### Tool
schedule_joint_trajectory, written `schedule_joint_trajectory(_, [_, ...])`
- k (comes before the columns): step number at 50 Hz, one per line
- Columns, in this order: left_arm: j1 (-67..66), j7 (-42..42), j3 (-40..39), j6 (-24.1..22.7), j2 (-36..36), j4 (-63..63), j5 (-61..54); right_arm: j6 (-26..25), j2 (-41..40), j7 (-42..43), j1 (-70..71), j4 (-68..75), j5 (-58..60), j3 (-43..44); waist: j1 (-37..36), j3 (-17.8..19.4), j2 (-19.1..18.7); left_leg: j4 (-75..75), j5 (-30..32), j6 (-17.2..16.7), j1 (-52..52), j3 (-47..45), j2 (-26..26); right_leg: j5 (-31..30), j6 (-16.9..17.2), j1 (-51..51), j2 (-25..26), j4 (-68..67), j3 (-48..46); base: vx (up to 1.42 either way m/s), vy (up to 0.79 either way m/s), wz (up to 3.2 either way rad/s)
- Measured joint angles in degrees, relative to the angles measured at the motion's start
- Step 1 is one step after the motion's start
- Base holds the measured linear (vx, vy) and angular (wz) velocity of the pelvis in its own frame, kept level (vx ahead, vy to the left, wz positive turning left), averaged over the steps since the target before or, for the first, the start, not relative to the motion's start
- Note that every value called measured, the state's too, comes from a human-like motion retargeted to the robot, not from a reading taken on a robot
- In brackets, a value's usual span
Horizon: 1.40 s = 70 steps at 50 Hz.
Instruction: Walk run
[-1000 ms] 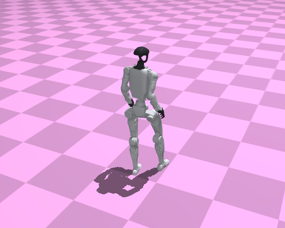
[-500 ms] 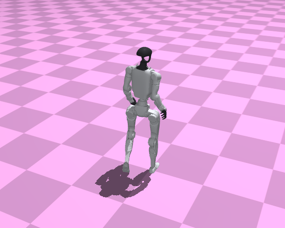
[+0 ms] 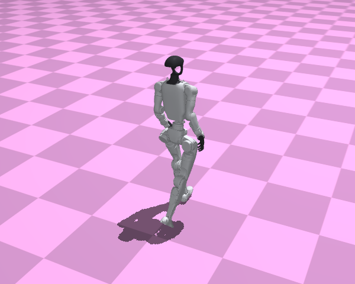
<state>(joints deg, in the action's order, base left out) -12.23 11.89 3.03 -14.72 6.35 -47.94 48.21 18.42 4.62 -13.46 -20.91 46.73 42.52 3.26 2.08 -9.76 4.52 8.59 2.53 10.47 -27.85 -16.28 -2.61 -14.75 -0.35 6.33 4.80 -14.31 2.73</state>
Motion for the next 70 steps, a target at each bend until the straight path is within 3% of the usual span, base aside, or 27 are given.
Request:
schedule_joint_trajectory(2, [0.9,2.0,0.3,1.1,1.2,0.1,0.7,-0.4,-0.8,0.4,1.0,0.5,-1.2,-0.4,1.0,0.6,-1.2,1.9,-2.7,-0.3,1.6,1.7,1.0,-8.3,5.7,-2.8,2.1,-8.4,1.6,0.87,-0.01,0.30])
schedule_joint_trajectory(5, [2.3,4.0,1.9,2.5,3.3,0.2,1.6,-0.9,0.3,1.6,2.4,-1.7,1.4,-2.5,1.4,1.6,-4.2,1.0,-6.0,-0.5,6.8,0.2,3.7,-15.0,11.4,-9.0,6.8,-21.8,1.6,0.68,-0.04,0.01])
schedule_joint_trajectory(9, [2.4,7.4,3.0,1.5,3.4,-0.6,3.5,0.1,1.7,7.9,2.6,-5.8,8.0,-1.2,1.3,2.8,-7.2,-0.1,-8.7,-1.3,12.0,0.3,4.5,-2.9,8.2,-16.9,5.4,-28.3,-0.4,0.74,0.11,-0.01])
schedule_joint_trajectory(13, [1.4,6.3,5.0,0.9,3.3,-0.1,5.2,3.1,1.3,8.7,1.9,-7.5,2.2,0.1,5.8,4.2,-9.7,-1.8,-10.1,-1.7,16.8,3.8,3.0,7.2,7.4,-23.3,2.9,-23.2,-0.5,0.66,0.09,1.20])
schedule_joint_trajectory(19, [0.0,4.8,4.7,0.8,2.2,-0.3,6.4,4.6,0.3,8.7,0.7,-8.9,-2.9,0.4,8.9,6.0,-7.0,-2.4,-13.1,-1.5,23.6,9.5,-3.3,8.6,6.7,-27.0,-4.8,0.1,4.6,0.63,-0.04,1.04])
schedule_joint_trajectory(23, [0.3,6.9,4.3,1.2,2.0,-1.3,5.8,3.8,0.5,8.3,0.5,-9.0,-2.8,-0.1,10.5,7.4,-6.4,-2.1,-14.4,-2.2,28.4,15.2,-4.9,10.8,5.2,-29.2,-6.2,12.8,8.9,0.75,-0.13,1.25])
schedule_joint_trajectory(25, [0.4,7.2,4.2,1.5,2.0,-1.3,5.9,3.1,1.1,8.0,0.5,-8.9,-2.6,-0.4,10.6,7.5,-6.7,-1.7,-15.0,-2.6,30.2,17.5,-5.1,13.4,9.6,-29.5,-5.9,17.8,11.9,0.76,-0.15,0.99])
schedule_joint_trajectory(27, [0.3,6.9,4.0,1.8,1.8,-1.3,6.0,2.6,1.5,7.5,0.6,-8.9,-2.6,-0.5,10.2,7.3,-6.7,-0.8,-15.0,-3.1,31.8,18.9,-5.5,13.8,10.4,-29.1,-6.3,18.4,11.4,0.78,-0.18,0.94])
schedule_joint_trajectory(29, [-0.1,6.8,4.1,1.8,1.7,-1.3,6.0,2.6,1.6,6.9,0.5,-8.9,-3.2,-0.3,10.5,6.7,-6.3,0.6,-13.8,-3.9,33.0,21.1,-6.3,12.2,9.0,-27.9,-5.8,15.7,13.7,0.81,-0.22,1.16])
schedule_joint_trajectory(32, [0.2,7.4,3.8,2.0,1.4,-2.6,5.9,2.9,1.4,6.9,1.1,-8.1,-6.0,0.6,12.0,5.1,-6.0,5.9,-8.4,-6.6,32.8,24.9,-7.2,6.4,10.2,-27.1,-7.1,12.1,9.8,0.90,-0.33,1.66])
schedule_joint_trajectory(34, [0.1,8.0,3.0,2.4,0.8,-3.5,5.8,3.2,1.2,5.9,1.1,-7.5,-7.6,0.8,11.5,4.0,-7.1,12.0,0.0,-10.4,30.7,26.1,-6.2,7.9,7.0,-25.7,-6.0,10.3,12.7,0.65,-0.24,1.34])
schedule_joint_trajectory(37, [0.5,8.5,3.6,2.9,-0.4,-4.3,4.8,1.4,3.1,3.1,1.3,-7.8,-6.4,1.5,10.6,3.2,-7.3,26.0,12.9,-18.3,24.1,23.7,-5.1,10.3,4.4,-22.9,-8.2,9.5,7.5,0.69,-0.24,1.32])
schedule_joint_trajectory(39, [0.7,8.1,4.8,2.1,-0.2,-3.5,4.5,0.7,5.1,2.5,1.5,-8.2,-3.8,1.0,10.6,2.4,-6.1,34.5,17.8,-20.5,19.0,17.6,-2.9,11.3,3.1,-21.4,-10.6,9.9,1.0,0.64,-0.25,1.33])
schedule_joint_trajectory(40, [0.7,7.5,5.4,1.5,0.1,-2.7,4.9,0.7,6.0,2.2,1.7,-8.1,-2.5,0.7,10.4,1.9,-5.7,37.8,19.4,-20.0,16.7,15.0,-1.7,12.0,2.4,-20.7,-10.5,10.0,1.1,0.52,-0.22,1.37])
schedule_joint_trajectory(43, [0.8,2.9,5.7,0.3,1.6,0.4,8.5,0.4,7.4,0.2,2.1,-6.9,0.0,-0.4,9.7,2.2,-5.0,42.7,10.8,-12.5,11.3,6.1,4.1,13.2,1.5,-18.0,-11.2,10.8,-2.5,0.53,-0.26,1.06])
schedule_joint_trajectory(45, [0.8,0.4,4.9,-0.3,1.7,1.8,9.2,0.2,7.9,-0.8,2.3,-6.3,0.7,-1.4,7.0,3.0,-3.9,42.7,6.3,-9.3,8.1,1.2,5.0,13.7,0.6,-16.5,-11.0,11.3,-3.5,0.36,-0.19,0.12])
schedule_joint_trajectory(50, [0.7,-0.2,3.5,-0.8,0.4,2.4,5.2,1.9,7.6,1.1,1.3,-6.2,1.4,-2.1,2.1,4.2,-3.9,29.7,-1.9,-7.8,1.8,-2.3,3.6,16.0,-1.4,-12.7,-8.7,12.5,-7.4,0.40,-0.16,0.42])
schedule_joint_trajectory(53, [0.5,0.2,3.1,-0.1,-0.7,2.0,3.7,2.0,7.0,0.7,0.9,-5.4,0.9,-1.6,1.8,4.8,-5.9,17.1,-2.8,-6.3,1.8,-8.9,5.1,18.0,-2.6,-10.1,-6.0,12.9,-10.8,0.50,-0.11,1.06])
schedule_joint_trajectory(57, [-0.1,-0.7,3.6,1.2,-1.5,1.5,5.1,1.5,6.9,-1.2,1.3,-4.2,-0.6,-0.9,4.3,4.9,-8.5,3.9,-5.7,-5.0,3.0,-12.2,1.5,21.1,-3.5,-6.8,-2.4,12.8,-17.0,0.49,-0.08,1.52])
schedule_joint_trajectory(60, [-0.7,-2.3,3.1,2.0,-2.1,1.7,5.3,1.6,7.0,-1.0,0.9,-4.0,-0.3,-1.1,4.7,4.3,-8.7,-1.0,-4.0,-4.1,5.9,-22.1,1.1,23.0,-2.7,-5.0,-1.1,11.4,-19.6,0.49,-0.10,1.08])
schedule_joint_trajectory(62, [-0.7,-2.4,2.1,1.9,-3.1,1.2,3.7,1.5,7.0,-0.8,0.7,-3.9,0.2,-1.2,3.4,3.4,-6.9,-1.8,-3.3,4.1,7.5,-23.8,-0.8,22.4,-0.7,-4.3,-2.6,9.6,-20.9,0.65,-0.14,0.33])
schedule_joint_trajectory(65, [-0.5,-0.8,0.3,2.3,-4.2,-0.8,0.8,1.3,6.7,-0.9,0.9,-3.2,0.9,-1.7,-0.4,3.1,-4.7,-2.3,-7.7,4.5,9.3,-16.7,-2.0,17.1,4.3,-2.7,-2.5,4.6,-18.9,0.70,-0.24,-0.40])
schedule_joint_trajectory(67, [0.3,2.1,-0.2,2.4,-4.6,-1.6,-1.1,0.7,6.4,-1.0,1.8,-2.6,1.4,-1.1,-1.3,3.0,-4.8,-0.8,-8.8,4.5,9.1,-13.1,-1.4,7.7,11.3,-4.4,-3.1,-2.1,-18.5,0.60,0.09,0.20])
schedule_joint_trajectory(68, [0.6,3.8,0.0,2.8,-4.4,-1.4,-1.3,0.4,6.4,-1.0,1.9,-2.8,1.4,-0.9,-1.3,2.9,-5.8,-0.7,-9.1,4.5,10.0,-13.8,-0.2,3.3,14.1,-6.0,-2.7,-6.4,-17.1,0.57,0.16,0.78])
schedule_joint_trajectory(70, [1.6,6.6,1.3,4.2,-3.3,-0.4,0.6,0.1,6.9,0.5,2.2,-3.8,1.7,-1.1,-0.7,2.6,-8.7,-0.8,-9.7,4.5,11.1,-11.8,2.0,-2.1,15.3,-10.6,1.1,-15.4,-13.8,0.48,0.04,1.18])
